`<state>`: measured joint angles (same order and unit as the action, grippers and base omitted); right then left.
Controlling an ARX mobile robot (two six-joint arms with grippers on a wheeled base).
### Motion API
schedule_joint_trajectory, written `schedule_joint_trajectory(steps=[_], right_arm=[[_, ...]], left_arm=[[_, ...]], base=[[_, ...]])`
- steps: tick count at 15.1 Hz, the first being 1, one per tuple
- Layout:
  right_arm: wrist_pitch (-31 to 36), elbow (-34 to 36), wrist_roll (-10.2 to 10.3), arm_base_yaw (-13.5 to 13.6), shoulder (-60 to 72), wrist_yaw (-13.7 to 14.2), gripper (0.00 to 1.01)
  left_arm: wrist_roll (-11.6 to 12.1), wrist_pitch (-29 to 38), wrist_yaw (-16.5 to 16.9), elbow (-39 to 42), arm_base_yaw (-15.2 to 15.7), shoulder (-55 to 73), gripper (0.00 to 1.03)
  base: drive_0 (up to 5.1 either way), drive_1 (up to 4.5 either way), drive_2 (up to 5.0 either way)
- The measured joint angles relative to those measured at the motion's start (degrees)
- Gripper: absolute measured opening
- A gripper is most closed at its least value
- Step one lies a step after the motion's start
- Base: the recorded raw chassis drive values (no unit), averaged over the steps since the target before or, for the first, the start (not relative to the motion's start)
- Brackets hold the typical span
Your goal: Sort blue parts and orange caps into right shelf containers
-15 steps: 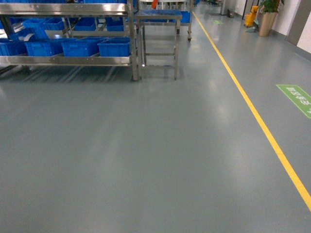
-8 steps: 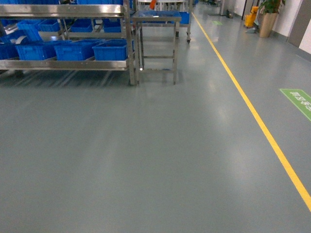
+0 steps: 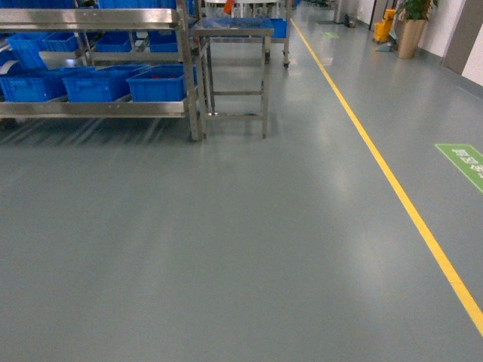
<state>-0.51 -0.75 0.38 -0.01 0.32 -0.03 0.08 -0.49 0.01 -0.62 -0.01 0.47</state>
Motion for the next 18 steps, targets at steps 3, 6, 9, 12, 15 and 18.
schedule_joint_trajectory(steps=[3, 6, 9, 12, 15, 18], right_arm=[[0.17, 0.0, 0.0, 0.0, 0.0, 0.0, 0.43], [0.04, -0.02, 0.0, 0.0, 0.0, 0.0, 0.43], [0.17, -0.02, 0.0, 0.0, 0.0, 0.02, 0.43], [0.15, -0.02, 0.0, 0.0, 0.0, 0.0, 0.43], [0.13, 0.0, 0.0, 0.0, 0.0, 0.0, 0.43], [0.15, 0.0, 0.0, 0.0, 0.0, 0.0, 0.43]], left_arm=[[0.0, 0.11, -0.07, 0.0, 0.0, 0.0, 0.43], [-0.02, 0.13, -0.02, 0.0, 0.0, 0.0, 0.43], [-0.02, 0.31, -0.02, 0.0, 0.0, 0.0, 0.43], [-0.02, 0.02, -0.02, 0.0, 0.0, 0.0, 0.43], [-0.02, 0.2, -0.04, 0.0, 0.0, 0.0, 0.43], [-0.02, 0.07, -0.02, 0.0, 0.0, 0.0, 0.43]], base=[[0.0, 4.32, -4.3], [0.0, 4.27, -4.4], [0.0, 4.31, -4.3], [0.0, 4.29, -4.4], [0.0, 4.29, -4.4], [0.0, 4.29, -4.3]])
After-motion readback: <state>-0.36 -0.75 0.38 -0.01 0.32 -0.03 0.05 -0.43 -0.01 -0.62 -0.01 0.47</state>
